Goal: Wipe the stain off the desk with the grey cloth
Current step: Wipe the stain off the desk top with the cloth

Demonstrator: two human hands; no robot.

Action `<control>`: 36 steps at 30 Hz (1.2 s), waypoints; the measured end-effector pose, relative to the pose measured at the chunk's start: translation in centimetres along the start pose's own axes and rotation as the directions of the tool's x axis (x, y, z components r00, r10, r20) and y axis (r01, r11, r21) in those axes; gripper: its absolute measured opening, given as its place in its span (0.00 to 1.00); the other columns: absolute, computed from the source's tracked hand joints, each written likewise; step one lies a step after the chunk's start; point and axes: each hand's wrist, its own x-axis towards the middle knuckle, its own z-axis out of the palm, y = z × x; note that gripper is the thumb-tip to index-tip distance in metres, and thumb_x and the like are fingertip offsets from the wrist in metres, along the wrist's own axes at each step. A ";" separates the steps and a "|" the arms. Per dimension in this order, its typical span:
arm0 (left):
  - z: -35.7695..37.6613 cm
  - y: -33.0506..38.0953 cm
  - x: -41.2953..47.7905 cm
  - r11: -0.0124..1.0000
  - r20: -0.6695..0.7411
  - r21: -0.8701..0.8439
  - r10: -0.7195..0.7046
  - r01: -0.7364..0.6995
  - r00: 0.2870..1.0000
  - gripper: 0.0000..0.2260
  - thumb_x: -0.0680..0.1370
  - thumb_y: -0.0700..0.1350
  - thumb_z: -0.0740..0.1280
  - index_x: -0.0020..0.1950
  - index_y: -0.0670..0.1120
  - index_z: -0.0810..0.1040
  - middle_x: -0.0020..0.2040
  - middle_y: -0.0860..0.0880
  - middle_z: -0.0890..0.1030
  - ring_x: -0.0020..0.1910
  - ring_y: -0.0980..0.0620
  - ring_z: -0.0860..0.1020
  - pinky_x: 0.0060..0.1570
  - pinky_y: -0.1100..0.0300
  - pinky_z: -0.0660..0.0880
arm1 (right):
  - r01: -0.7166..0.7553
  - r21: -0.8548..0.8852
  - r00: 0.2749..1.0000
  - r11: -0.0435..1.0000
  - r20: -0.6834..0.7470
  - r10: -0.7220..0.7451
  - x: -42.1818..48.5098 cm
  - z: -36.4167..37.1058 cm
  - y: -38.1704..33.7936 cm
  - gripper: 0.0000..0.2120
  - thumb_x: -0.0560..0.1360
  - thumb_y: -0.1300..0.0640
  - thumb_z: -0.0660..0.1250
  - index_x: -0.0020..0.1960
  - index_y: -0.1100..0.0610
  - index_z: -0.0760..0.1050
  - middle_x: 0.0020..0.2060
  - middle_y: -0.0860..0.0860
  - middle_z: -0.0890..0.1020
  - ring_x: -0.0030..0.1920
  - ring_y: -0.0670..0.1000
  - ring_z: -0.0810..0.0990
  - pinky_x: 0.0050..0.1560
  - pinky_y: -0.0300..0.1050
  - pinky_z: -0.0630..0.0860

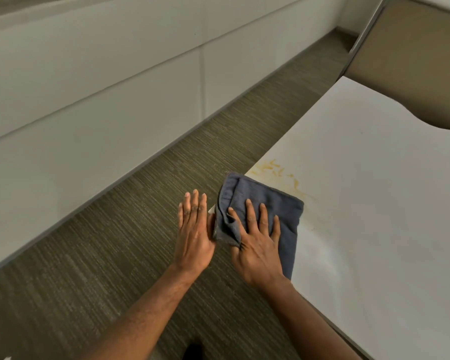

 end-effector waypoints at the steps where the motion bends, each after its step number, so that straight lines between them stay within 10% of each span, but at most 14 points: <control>1: -0.1 0.0 0.1 1.000 0.000 0.001 0.002 -0.002 1.000 0.30 0.83 0.46 0.59 0.82 0.38 0.55 0.83 0.40 0.52 0.83 0.42 0.45 0.82 0.44 0.44 | 0.005 -0.003 1.000 1.000 0.003 -0.005 0.5 -0.1 -0.2 0.36 0.74 0.43 0.47 0.81 0.41 0.44 0.82 0.52 0.42 0.80 0.61 0.35 0.77 0.67 0.36; 6: -0.4 0.2 0.4 1.000 -0.008 0.002 0.005 -0.005 1.000 0.34 0.78 0.34 0.63 0.82 0.38 0.53 0.83 0.40 0.51 0.83 0.42 0.44 0.82 0.44 0.44 | -0.007 -0.024 1.000 1.000 0.015 0.007 2.8 -0.6 -0.4 0.35 0.75 0.42 0.46 0.81 0.42 0.42 0.82 0.52 0.41 0.80 0.61 0.36 0.77 0.67 0.37; 19: -0.4 0.6 1.0 0.996 0.060 0.070 0.046 -0.050 0.997 0.30 0.85 0.56 0.40 0.83 0.43 0.53 0.84 0.44 0.50 0.84 0.46 0.43 0.82 0.44 0.48 | -0.148 0.001 0.989 0.989 0.010 0.148 8.5 -2.4 2.6 0.32 0.82 0.45 0.52 0.81 0.43 0.40 0.82 0.53 0.40 0.80 0.59 0.36 0.77 0.66 0.37; 36: 0.0 0.3 1.5 0.995 0.075 0.007 0.103 -0.104 0.992 0.28 0.85 0.56 0.41 0.83 0.44 0.51 0.84 0.45 0.49 0.84 0.48 0.42 0.82 0.45 0.47 | -0.225 0.025 0.974 0.974 -0.030 0.226 0.3 -0.9 2.6 0.36 0.76 0.43 0.51 0.80 0.41 0.37 0.81 0.51 0.35 0.79 0.59 0.31 0.77 0.64 0.35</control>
